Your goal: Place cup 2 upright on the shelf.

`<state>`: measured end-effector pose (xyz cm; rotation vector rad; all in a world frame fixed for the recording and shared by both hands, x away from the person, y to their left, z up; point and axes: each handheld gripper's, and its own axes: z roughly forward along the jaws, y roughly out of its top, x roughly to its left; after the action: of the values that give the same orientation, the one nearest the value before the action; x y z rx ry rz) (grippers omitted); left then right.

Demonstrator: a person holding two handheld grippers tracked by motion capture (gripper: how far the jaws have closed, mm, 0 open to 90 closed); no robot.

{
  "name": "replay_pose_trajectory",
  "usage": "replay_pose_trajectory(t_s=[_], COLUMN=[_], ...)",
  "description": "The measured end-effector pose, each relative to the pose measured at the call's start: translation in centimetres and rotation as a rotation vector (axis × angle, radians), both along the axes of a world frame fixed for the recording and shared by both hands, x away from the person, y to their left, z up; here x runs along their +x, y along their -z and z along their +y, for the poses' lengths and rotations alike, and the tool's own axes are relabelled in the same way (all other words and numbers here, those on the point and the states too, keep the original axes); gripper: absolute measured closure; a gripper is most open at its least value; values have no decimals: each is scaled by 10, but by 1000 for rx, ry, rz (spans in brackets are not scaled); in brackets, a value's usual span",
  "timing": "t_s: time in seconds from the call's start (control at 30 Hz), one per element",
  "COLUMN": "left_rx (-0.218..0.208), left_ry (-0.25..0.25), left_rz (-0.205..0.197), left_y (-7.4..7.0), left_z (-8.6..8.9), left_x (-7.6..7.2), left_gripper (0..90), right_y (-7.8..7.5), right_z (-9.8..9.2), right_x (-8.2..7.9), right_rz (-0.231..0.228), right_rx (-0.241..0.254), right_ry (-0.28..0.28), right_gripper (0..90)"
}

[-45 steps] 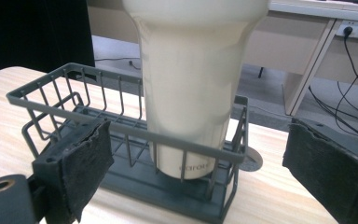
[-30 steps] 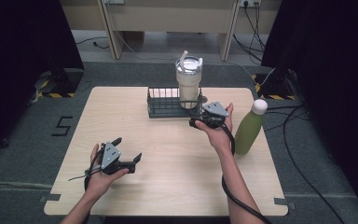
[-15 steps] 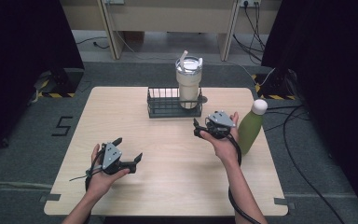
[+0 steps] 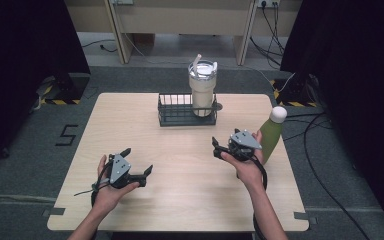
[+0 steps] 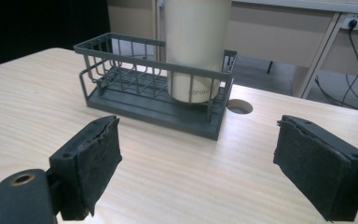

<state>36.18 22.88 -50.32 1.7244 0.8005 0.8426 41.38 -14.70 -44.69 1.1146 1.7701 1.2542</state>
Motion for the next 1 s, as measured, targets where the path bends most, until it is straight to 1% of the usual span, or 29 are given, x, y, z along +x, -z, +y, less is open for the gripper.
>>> replay_pose_trajectory(t_s=[0.03, 0.2, 0.5, 0.57, 0.63, 0.73, 0.87, 1.0], left_rx=[-1, -3, -5, -4, -4, -5, -6, -13], left_ry=[1, 4, 3, 3, 1, -5, -4, 1], left_rz=[-1, -4, -4, -6, -7, -6, -8, -9], left_y=[-1, -1, -2, -2, -2, -2, -2, -4], left_z=[0, -1, -1, -2, -1, 0, 0, -1], left_x=[0, -2, -2, -2, -2, -1, -1, 1], left_gripper=[26, 25, 25, 25, 25, 25, 25, 24], right_y=[0, 1, 10, 11, 12, 13, 16, 18], right_z=[-2, -11, -26, -29, -32, -38, -45, -57], right_x=[-3, -20, -44, -49, -53, -60, -66, -73], right_rz=[-5, -8, -2, -1, -3, -1, 7, 7], right_rx=[-11, -24, -13, -12, -25, -16, -20, -23], right_ry=[2, 5, 14, 17, 26, 28, 37, 65], right_gripper=[144, 146, 149, 148, 149, 152, 154, 154])
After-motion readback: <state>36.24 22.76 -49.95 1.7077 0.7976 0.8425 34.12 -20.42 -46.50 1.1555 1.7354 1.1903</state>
